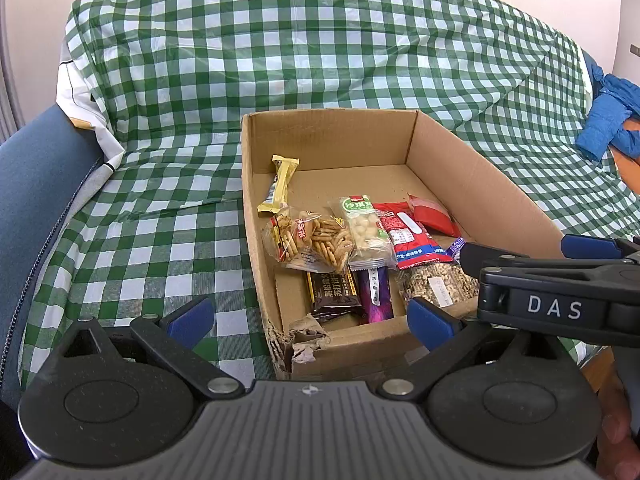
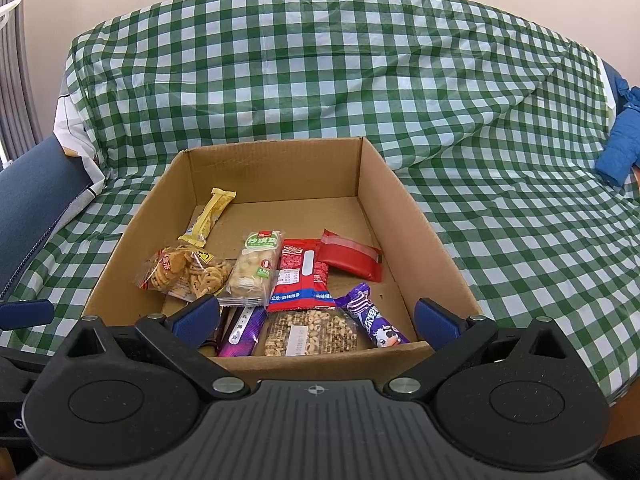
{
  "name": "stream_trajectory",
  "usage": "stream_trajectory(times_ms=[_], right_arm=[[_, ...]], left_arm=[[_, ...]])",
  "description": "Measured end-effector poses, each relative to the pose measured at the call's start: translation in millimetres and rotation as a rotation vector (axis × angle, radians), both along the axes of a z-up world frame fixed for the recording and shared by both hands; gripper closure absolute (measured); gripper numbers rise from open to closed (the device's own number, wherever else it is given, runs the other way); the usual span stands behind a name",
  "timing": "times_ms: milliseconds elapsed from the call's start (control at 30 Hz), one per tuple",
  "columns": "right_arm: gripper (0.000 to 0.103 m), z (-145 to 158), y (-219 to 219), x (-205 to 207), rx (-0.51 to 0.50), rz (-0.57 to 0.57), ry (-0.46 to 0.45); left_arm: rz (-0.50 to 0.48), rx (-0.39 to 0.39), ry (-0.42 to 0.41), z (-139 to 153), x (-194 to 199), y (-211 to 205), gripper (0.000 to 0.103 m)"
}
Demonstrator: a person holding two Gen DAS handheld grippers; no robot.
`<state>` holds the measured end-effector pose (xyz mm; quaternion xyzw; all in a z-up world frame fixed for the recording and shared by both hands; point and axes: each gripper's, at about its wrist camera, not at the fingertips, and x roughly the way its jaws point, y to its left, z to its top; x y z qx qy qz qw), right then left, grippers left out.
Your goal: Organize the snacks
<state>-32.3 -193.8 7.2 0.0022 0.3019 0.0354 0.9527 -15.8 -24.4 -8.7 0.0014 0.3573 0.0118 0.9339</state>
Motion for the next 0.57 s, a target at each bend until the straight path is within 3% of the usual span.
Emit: stream_trajectory(times_ms=[367,567], right_arm=[[0.001,0.0,-0.4,0.3,-0.001,0.000,0.001],[0.001,5.5,1.4,-2.6,0.004,-0.020,-0.027]], left_arm=[[-0.001,-0.003,-0.001,-0.2,0.1,-0.2,0.000],[-0.039,-0.022,-0.070,7.1,-3.8,-0.4,0.000]])
